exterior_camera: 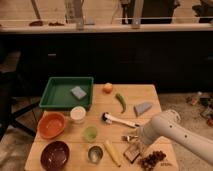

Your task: Place eraser in paper cup

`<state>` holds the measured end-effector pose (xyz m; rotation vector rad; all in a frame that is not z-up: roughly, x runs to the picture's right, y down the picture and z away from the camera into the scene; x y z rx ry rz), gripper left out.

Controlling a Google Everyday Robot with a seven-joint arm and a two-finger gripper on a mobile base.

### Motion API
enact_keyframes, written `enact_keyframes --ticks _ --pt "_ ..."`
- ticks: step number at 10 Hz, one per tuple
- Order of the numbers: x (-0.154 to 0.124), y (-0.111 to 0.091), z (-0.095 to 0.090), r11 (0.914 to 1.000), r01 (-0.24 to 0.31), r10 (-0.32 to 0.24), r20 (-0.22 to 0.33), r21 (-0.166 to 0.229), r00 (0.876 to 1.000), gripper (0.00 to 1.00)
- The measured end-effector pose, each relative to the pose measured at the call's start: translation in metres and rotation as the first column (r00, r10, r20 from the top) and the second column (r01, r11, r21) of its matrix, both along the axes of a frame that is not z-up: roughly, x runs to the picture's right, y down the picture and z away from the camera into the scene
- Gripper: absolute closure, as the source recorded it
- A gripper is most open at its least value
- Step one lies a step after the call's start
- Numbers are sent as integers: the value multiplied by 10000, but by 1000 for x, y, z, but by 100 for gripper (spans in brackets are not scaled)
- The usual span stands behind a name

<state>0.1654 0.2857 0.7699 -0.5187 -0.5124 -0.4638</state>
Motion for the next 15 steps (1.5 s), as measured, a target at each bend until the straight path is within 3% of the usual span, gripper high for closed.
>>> enact_keyframes --ticks 5,6,10,15 --pt "3 3 -1 10000 -88 88 27 -29 10000 95" --pt "4 3 -2 9999 -115 115 38 -36 9999 100" --pt "9 -6 -13 9999 1 0 -55 112 10000 100" --pt "8 -37 -40 9979 424 -418 -128 496 9990 100"
